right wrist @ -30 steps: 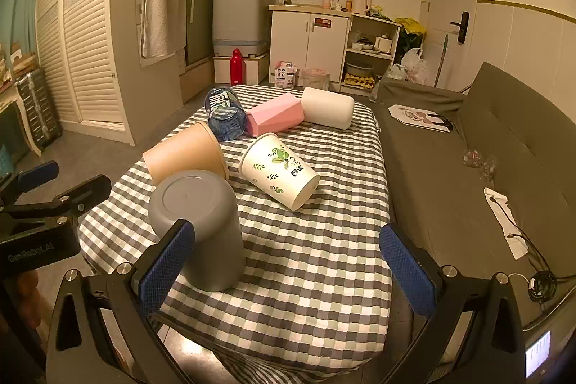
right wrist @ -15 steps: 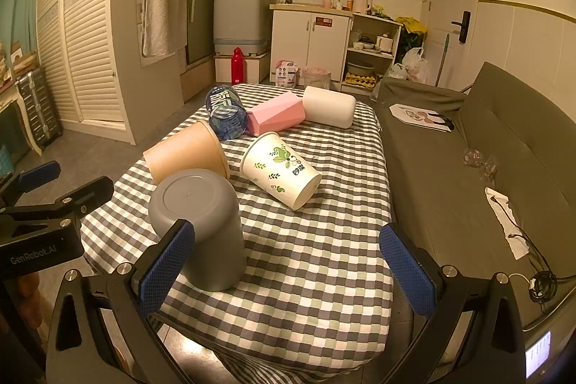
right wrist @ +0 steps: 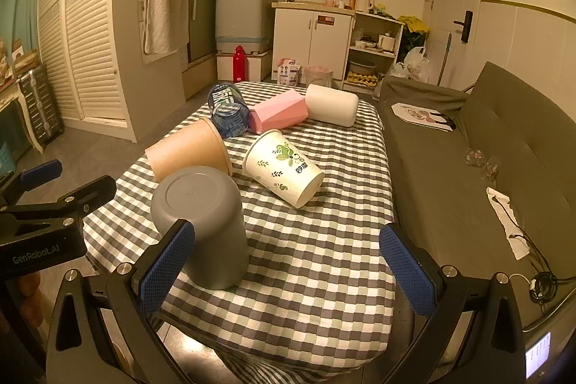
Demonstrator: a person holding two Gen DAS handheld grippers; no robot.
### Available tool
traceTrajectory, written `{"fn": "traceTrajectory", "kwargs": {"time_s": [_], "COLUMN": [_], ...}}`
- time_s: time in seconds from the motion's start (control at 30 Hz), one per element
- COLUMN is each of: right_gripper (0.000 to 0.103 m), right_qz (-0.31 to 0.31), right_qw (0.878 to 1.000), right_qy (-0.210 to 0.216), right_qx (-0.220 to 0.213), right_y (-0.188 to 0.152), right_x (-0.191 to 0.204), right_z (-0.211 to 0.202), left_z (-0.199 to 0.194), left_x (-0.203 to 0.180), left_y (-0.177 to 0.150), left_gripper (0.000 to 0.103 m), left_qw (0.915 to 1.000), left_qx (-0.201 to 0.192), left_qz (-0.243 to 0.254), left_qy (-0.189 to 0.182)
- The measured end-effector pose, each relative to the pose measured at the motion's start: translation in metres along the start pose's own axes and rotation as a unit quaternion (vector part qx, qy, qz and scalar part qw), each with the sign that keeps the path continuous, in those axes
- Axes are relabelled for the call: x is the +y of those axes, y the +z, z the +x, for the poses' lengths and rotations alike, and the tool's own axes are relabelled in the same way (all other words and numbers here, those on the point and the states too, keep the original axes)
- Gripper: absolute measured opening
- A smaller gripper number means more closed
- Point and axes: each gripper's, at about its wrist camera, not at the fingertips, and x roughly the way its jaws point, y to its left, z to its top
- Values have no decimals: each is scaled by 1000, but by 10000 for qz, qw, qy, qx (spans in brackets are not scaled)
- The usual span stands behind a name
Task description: Flip cup upside down
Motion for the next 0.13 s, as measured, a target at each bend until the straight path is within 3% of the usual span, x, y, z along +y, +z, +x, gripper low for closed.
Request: {"fn": "traceTrajectory", "kwargs": {"time_s": [0.13], "right_gripper": [103], "right_qz": [-13], "right_qw": [10000], "right_qy": [2], "right_qx": [7], "right_y": [0], "right_x": [0], "right_z": [1], "left_z": [0], "left_x": [0], "left_y": [0], "left_gripper": [103], "left_qw": [10000], "left_qx": [6], "left_qz": [-12], "left_qy": [-5]}}
